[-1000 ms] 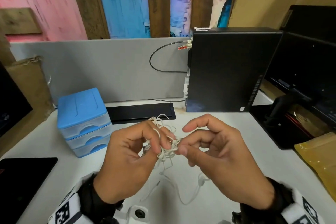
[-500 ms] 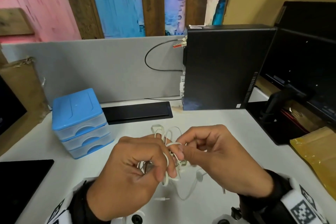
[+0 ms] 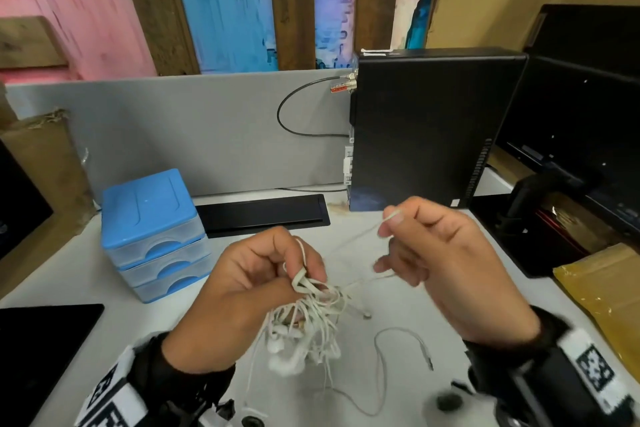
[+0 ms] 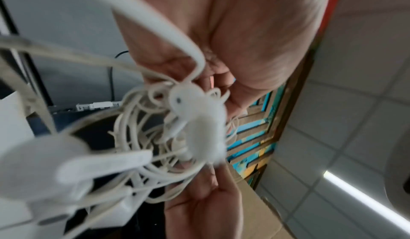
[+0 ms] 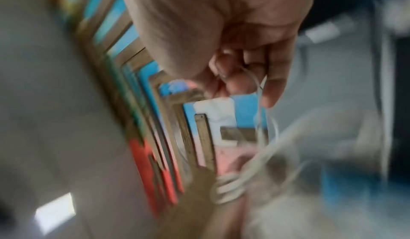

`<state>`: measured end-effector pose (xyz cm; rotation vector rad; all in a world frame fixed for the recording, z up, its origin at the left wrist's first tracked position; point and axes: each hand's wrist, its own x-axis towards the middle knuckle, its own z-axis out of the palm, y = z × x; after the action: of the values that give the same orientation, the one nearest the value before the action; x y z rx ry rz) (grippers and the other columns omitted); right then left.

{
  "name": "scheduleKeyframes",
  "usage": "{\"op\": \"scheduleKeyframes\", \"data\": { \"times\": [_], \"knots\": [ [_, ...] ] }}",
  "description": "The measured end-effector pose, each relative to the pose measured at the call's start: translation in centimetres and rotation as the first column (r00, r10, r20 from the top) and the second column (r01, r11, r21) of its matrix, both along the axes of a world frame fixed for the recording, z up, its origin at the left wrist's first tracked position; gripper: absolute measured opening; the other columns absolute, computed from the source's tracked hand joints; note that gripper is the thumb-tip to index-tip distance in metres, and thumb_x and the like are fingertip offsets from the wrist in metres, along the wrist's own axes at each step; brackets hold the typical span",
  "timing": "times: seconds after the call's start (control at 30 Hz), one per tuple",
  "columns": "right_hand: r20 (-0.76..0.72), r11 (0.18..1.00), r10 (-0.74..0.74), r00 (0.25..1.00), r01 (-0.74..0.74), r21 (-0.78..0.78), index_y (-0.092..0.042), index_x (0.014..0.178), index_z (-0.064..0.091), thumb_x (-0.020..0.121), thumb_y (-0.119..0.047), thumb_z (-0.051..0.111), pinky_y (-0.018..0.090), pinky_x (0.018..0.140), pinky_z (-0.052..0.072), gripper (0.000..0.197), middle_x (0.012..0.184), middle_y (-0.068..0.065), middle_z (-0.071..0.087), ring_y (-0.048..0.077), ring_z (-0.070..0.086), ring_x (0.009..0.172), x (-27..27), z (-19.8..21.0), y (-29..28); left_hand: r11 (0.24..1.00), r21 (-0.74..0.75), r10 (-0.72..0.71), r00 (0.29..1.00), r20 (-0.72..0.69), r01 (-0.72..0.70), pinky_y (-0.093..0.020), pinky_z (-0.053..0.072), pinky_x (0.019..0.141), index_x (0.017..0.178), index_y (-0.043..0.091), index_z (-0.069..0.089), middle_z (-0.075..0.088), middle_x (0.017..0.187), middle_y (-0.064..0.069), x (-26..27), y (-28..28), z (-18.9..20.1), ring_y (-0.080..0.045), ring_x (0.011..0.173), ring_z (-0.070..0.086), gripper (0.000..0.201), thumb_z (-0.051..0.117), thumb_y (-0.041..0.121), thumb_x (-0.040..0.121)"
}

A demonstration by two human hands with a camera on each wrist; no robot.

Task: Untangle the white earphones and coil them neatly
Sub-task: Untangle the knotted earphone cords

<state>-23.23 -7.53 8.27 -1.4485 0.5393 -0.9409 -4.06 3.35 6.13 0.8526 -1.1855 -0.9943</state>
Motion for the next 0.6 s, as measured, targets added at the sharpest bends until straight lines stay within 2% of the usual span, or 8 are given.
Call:
{"op": "scheduleKeyframes", "data": {
  "times": [0.07, 0.17, 0.23, 0.33, 0.4, 0.47, 0.53, 0.6],
  "knots": [
    [-0.313, 0.91, -0.085, 0.946, -0.055, -0.411, -0.017, 0.077, 0.074, 0.081, -0.042, 0.075, 0.015, 0.058, 0.041, 0.025, 0.051, -0.009, 0.048, 0.003, 0.042, 0.05, -0.7, -0.1, -0.3, 0.999, 0.043, -0.001, 0.995, -0.099, 0.005, -0.027, 0.053, 0.057, 0.067, 0.012, 0.06, 0.064, 0.078, -0.014, 0.5, -0.1, 0.0, -0.022, 0.066, 0.062, 0.015, 0.071, 0.002, 0.064],
    [-0.581, 0.854, -0.05, 0.812, -0.267, -0.446, -0.029, 0.09, 0.079, 0.081, -0.042, 0.076, 0.014, 0.082, 0.052, 0.017, 0.082, -0.024, 0.071, -0.002, 0.067, 0.085, -1.7, 0.2, -0.8, 0.997, 0.071, -0.026, 0.989, -0.147, 0.037, -0.027, 0.054, 0.061, 0.072, 0.01, 0.059, 0.064, 0.083, -0.015, 1.1, -0.1, 0.1, -0.021, 0.068, 0.061, 0.023, 0.079, 0.005, 0.062],
    [-0.572, 0.838, -0.033, 0.82, -0.289, -0.463, -0.028, 0.088, 0.08, 0.087, -0.032, 0.073, 0.014, 0.078, 0.052, 0.009, 0.08, -0.021, 0.07, 0.004, 0.068, 0.084, -2.1, 0.4, -1.0, 0.993, 0.114, -0.018, 0.988, -0.151, 0.035, -0.028, 0.054, 0.061, 0.072, 0.01, 0.06, 0.064, 0.084, -0.015, 1.3, -0.1, 0.2, -0.021, 0.069, 0.06, 0.021, 0.075, 0.002, 0.061],
    [-0.507, 0.641, -0.326, 0.798, -0.208, -0.739, -0.03, 0.084, 0.074, 0.089, -0.04, 0.063, 0.024, 0.064, 0.048, 0.017, 0.072, -0.014, 0.057, 0.01, 0.057, 0.072, -2.2, -0.2, -1.7, 0.986, 0.169, 0.003, 0.994, -0.111, 0.016, -0.025, 0.053, 0.058, 0.072, 0.011, 0.062, 0.065, 0.085, -0.015, 1.1, -0.2, 0.2, -0.021, 0.068, 0.061, 0.014, 0.07, 0.002, 0.063],
    [-0.4, 0.499, -0.518, 0.756, -0.113, -0.859, -0.025, 0.084, 0.068, 0.089, -0.035, 0.059, 0.034, 0.065, 0.049, 0.014, 0.086, -0.014, 0.055, 0.011, 0.052, 0.082, -1.7, -0.7, -1.5, 0.982, 0.19, 0.008, 0.996, -0.084, 0.009, -0.025, 0.052, 0.06, 0.072, 0.013, 0.064, 0.067, 0.086, -0.014, 0.9, -0.4, 0.0, -0.021, 0.072, 0.063, 0.016, 0.067, -0.002, 0.068],
    [-0.271, 0.424, -0.584, 0.765, 0.003, -0.906, -0.018, 0.085, 0.063, 0.091, -0.02, 0.061, 0.03, 0.071, 0.048, 0.006, 0.101, -0.009, 0.059, 0.015, 0.053, 0.093, -0.9, -1.3, -1.3, 0.974, 0.228, 0.016, 0.998, -0.064, -0.002, -0.026, 0.052, 0.065, 0.076, 0.014, 0.066, 0.069, 0.091, -0.013, 0.6, -0.6, -0.4, -0.021, 0.079, 0.065, 0.02, 0.059, -0.005, 0.074],
    [-0.21, 0.53, -0.5, 0.84, 0.105, -0.841, -0.016, 0.087, 0.06, 0.095, -0.015, 0.058, 0.017, 0.071, 0.044, 0.009, 0.099, -0.011, 0.064, 0.009, 0.057, 0.091, -0.1, -1.6, -0.8, 0.961, 0.275, -0.019, 0.999, -0.03, 0.026, -0.029, 0.053, 0.073, 0.087, 0.017, 0.068, 0.07, 0.104, -0.013, 0.3, -0.6, -0.7, -0.022, 0.09, 0.067, 0.019, 0.064, 0.002, 0.076],
    [-0.198, 0.765, -0.316, 0.928, 0.126, -0.631, -0.017, 0.088, 0.06, 0.1, -0.016, 0.054, 0.017, 0.066, 0.047, 0.014, 0.089, -0.011, 0.068, 0.012, 0.064, 0.086, 0.4, -1.9, -0.1, 0.946, 0.313, -0.102, 0.994, 0.024, 0.09, -0.034, 0.051, 0.077, 0.106, 0.019, 0.066, 0.068, 0.115, -0.012, 0.2, -0.5, -1.0, -0.022, 0.094, 0.065, 0.033, 0.074, 0.012, 0.074]
  ]
}}
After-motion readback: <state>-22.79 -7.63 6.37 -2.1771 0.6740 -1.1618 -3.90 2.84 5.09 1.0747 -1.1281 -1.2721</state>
